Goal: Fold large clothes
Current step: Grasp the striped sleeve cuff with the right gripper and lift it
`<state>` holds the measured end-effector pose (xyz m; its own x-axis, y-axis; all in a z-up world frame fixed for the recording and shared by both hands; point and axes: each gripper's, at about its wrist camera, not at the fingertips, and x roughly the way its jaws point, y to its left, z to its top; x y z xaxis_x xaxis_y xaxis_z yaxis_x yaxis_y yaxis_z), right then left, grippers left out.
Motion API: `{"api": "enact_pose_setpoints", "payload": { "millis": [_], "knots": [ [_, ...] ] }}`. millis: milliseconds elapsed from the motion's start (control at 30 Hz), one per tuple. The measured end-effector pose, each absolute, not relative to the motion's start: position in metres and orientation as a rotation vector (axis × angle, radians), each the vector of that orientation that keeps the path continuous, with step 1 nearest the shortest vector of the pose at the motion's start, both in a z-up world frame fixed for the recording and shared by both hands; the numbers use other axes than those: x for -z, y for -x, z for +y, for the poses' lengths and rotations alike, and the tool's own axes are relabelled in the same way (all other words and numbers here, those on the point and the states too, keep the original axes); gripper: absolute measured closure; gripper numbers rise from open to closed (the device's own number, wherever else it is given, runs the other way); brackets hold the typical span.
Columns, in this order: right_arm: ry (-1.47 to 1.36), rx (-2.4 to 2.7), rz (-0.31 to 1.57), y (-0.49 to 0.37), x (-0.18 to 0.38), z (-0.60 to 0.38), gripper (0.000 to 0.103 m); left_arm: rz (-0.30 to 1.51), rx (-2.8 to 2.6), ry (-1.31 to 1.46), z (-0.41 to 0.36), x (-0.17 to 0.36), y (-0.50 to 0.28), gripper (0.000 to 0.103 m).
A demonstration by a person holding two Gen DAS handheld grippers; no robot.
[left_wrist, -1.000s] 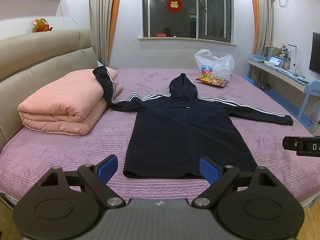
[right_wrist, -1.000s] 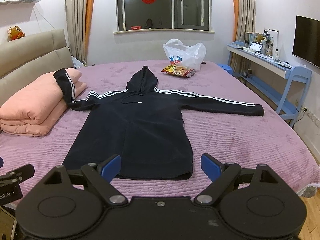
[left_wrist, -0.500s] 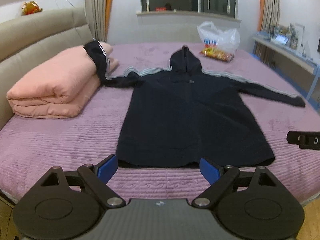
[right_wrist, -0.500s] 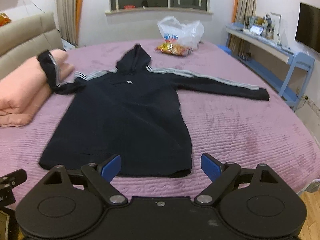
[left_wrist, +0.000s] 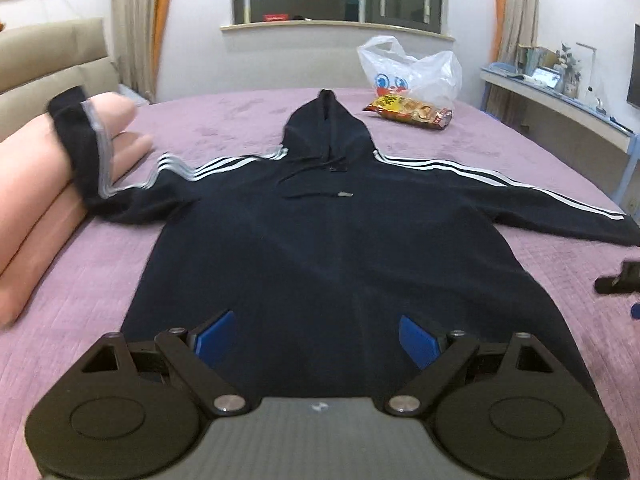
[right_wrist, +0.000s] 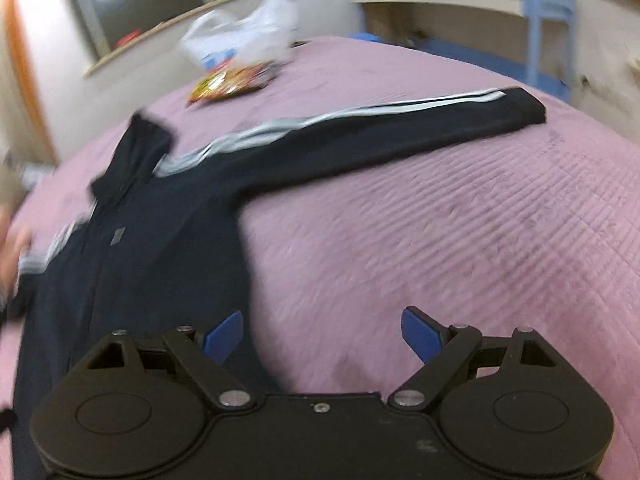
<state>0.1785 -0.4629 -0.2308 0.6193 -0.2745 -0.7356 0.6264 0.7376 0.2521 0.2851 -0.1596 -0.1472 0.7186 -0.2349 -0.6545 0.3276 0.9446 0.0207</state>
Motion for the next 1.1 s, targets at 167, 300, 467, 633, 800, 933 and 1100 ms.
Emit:
{"api": "enact_pose_setpoints", "payload": {
  "millis": [167, 300, 467, 633, 800, 933, 1100],
  "knots": [
    [-0.517, 0.686, 0.685, -0.196, 0.216, -0.556, 0.001, 0.788, 0.342, -0.139, -0.198, 0.144, -0.339, 0.012],
    [-0.561, 0.787, 0.640, -0.204, 0.212, -0.655, 0.002, 0.850, 0.332, -0.155, -0.230, 0.141, -0.374, 0.012],
    [-0.670, 0.886, 0.661, -0.220, 0.238, -0.774, 0.002, 0.893, 0.311, -0.139, -0.275, 0.139, -0.405, 0.012],
    [-0.790, 0.951, 0.704, -0.237, 0.285, -0.848, 0.004, 0.919, 0.297, -0.143, -0.313, 0.149, -0.430, 0.012],
    [-0.769, 0.915, 0.674, -0.258, 0.293, -0.847, 0.079, 0.933, 0.294, -0.155, -0.338, 0.163, -0.446, 0.012],
    [-0.713, 0.776, 0.668, -0.275, 0.276, -0.832, 0.083, 0.903, 0.309, -0.166, -0.364, 0.183, -0.470, 0.013],
    [-0.523, 0.865, 0.525, -0.247, 0.204, -0.811, 0.085, 0.866, 0.365, -0.132, -0.406, 0.202, -0.520, 0.026]
  ]
}}
